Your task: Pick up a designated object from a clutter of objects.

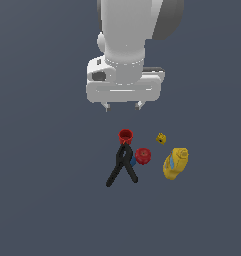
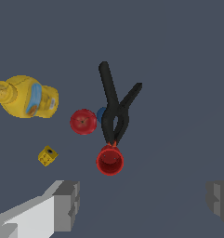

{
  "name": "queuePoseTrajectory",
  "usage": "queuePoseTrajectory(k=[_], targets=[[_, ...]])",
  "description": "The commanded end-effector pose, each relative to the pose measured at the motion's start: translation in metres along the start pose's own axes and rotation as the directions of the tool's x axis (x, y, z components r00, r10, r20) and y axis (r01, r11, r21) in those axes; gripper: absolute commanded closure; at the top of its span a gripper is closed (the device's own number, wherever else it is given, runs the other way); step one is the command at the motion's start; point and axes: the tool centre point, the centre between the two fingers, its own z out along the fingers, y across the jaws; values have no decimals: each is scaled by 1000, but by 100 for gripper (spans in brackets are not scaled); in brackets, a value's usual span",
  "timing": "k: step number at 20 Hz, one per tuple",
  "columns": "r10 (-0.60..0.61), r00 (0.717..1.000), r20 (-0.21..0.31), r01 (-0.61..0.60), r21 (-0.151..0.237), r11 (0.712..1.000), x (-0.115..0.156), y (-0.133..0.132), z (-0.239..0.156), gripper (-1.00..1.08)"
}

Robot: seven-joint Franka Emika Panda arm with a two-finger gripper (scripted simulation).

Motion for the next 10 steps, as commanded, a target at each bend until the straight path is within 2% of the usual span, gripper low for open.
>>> queuePoseTrajectory(k=[1,10], targets=[[0,1000,0,0,0,1000,0,0,0,-92],[-5,999,31,6,-19,1000,-4,-10,14,-92]])
